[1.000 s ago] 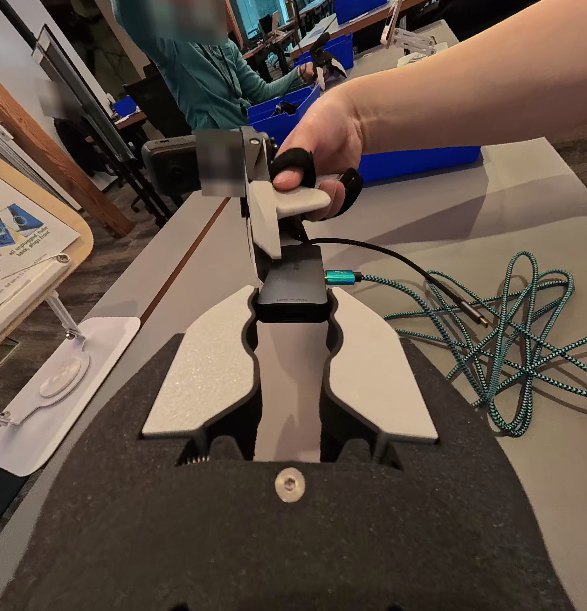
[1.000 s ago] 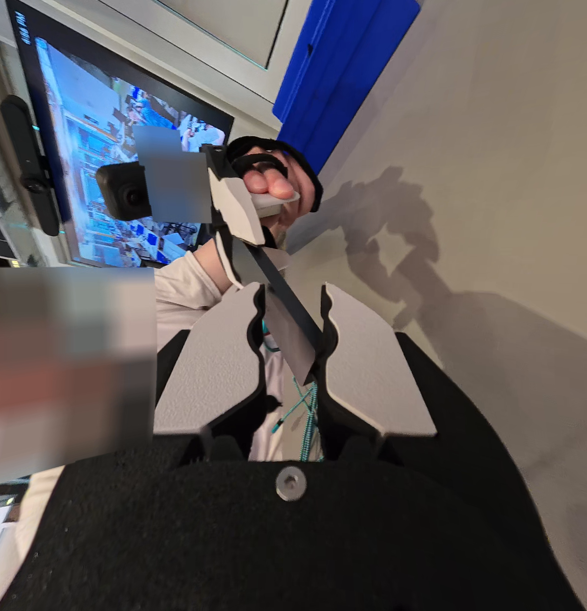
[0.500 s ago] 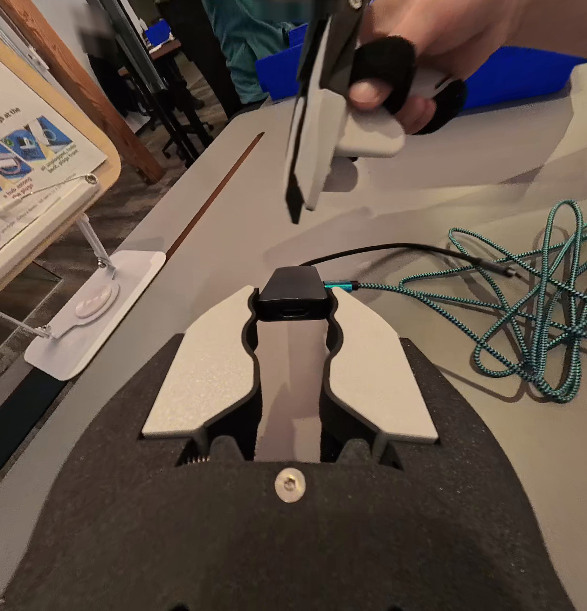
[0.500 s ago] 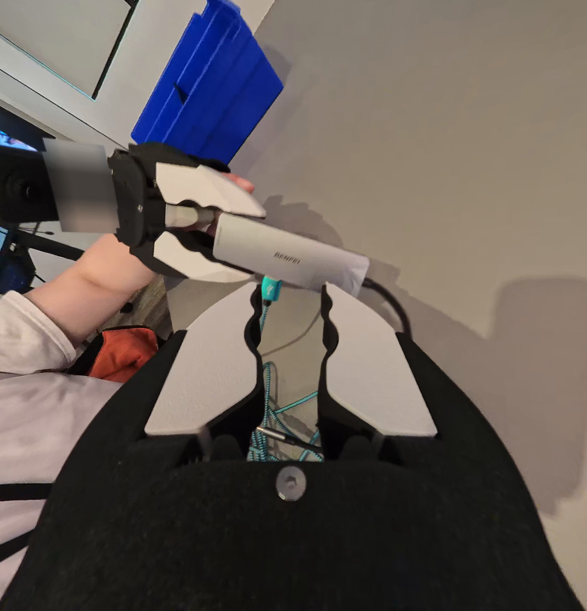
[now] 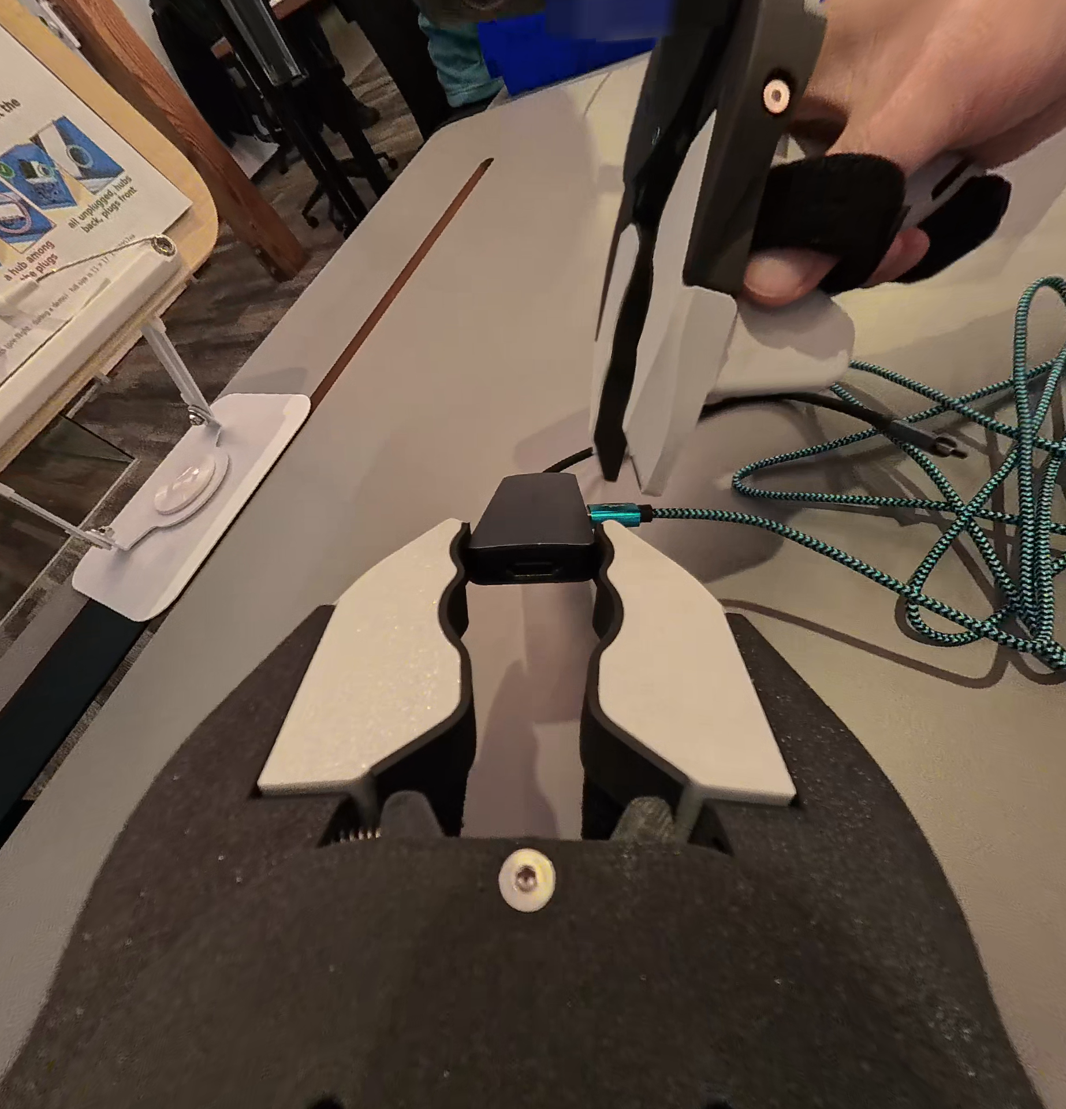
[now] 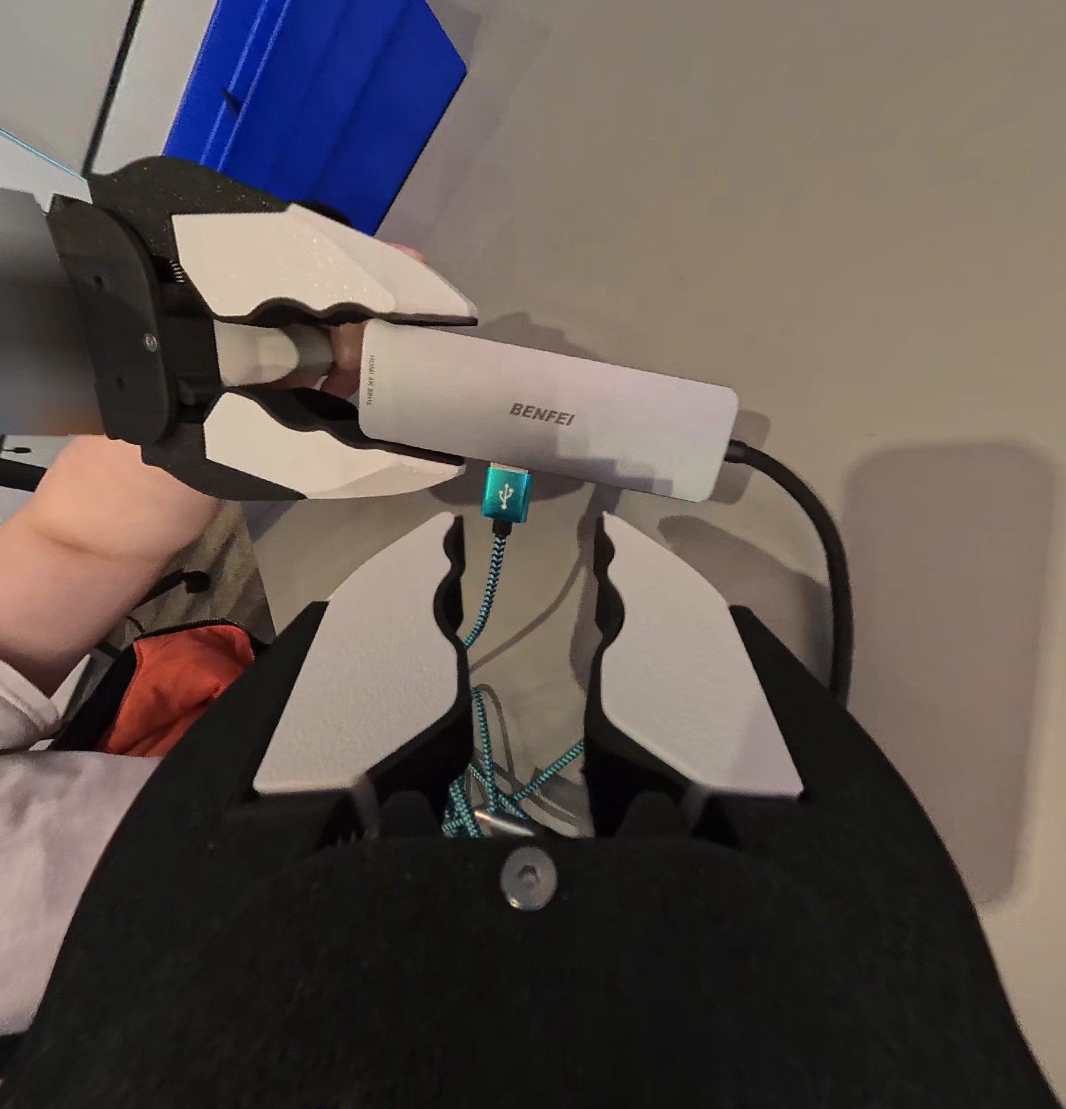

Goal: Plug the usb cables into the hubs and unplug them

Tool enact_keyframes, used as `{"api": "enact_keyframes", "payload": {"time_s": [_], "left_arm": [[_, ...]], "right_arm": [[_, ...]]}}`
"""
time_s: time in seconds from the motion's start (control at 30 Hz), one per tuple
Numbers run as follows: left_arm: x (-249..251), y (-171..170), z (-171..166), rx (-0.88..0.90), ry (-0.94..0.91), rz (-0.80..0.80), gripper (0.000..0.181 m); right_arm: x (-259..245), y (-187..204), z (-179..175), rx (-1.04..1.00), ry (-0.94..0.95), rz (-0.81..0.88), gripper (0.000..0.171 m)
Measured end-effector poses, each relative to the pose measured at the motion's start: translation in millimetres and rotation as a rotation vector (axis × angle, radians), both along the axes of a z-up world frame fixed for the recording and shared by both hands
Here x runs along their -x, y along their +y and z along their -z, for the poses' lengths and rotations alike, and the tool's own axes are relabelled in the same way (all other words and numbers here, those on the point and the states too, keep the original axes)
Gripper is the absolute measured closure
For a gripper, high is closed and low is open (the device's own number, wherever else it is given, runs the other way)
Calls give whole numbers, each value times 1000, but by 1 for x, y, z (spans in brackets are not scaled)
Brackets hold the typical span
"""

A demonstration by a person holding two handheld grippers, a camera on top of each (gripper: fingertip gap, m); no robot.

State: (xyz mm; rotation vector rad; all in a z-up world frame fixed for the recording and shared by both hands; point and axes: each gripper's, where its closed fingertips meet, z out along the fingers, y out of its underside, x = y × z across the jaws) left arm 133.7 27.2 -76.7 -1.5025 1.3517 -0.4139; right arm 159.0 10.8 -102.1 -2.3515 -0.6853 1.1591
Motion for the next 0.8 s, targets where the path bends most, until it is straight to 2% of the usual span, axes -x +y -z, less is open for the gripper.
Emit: {"api": "enact_keyframes", "payload": {"time_s": [0.1, 0.23, 0.4, 0.6, 0.8], "left_arm": [[0, 1, 1, -1, 1, -6, 143], [-1, 1, -2, -11, -4, -7, 143], [-2, -2, -14, -73, -10, -5, 143], [-1, -9, -31, -149, -15, -3, 143], [-2, -11, -42, -192, -22, -8, 143]], "right_arm": [[8, -1, 2, 9, 11, 2, 131], [9, 3, 10, -42, -69, 7, 131], [19, 0, 4, -47, -24, 3, 131], [18, 1, -17, -218, -8, 53, 133], [20, 4, -30, -258, 90, 73, 138]]}}
